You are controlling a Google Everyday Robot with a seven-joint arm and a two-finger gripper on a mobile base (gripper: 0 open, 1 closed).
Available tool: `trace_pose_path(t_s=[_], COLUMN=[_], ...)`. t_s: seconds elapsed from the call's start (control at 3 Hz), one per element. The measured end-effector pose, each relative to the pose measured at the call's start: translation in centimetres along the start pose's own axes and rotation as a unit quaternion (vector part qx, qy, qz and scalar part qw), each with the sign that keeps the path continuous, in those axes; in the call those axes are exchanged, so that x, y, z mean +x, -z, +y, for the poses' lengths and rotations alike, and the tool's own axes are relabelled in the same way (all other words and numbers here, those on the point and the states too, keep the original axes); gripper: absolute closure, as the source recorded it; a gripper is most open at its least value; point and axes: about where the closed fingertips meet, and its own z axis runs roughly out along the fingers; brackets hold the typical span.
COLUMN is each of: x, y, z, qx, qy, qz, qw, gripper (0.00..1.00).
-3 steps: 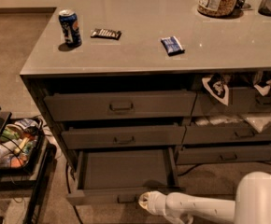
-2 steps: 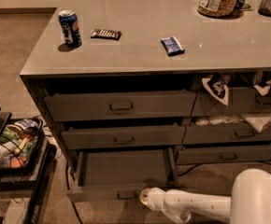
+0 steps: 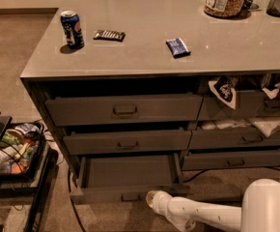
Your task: Close bottom drawer
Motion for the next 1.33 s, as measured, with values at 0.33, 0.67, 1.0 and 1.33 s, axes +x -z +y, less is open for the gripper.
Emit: trace_pose_path(t_s=[0.33,0.67,1.0,1.33], x=[0.1,0.4,0.6,1.1], y=[-0.1,-1.7,-3.4,-4.9], z=[0.1,-0.7,-0.8,-2.3], qx=[0.0,0.005,0.001,0.006], qy=[-0.002,0.003,0.011,0.019], qz=[-0.001,-0.009,-0.019,-0.02], qw=[1.0,0.9999,0.9998,0.9996], gripper=[1.0,1.0,1.0,1.0])
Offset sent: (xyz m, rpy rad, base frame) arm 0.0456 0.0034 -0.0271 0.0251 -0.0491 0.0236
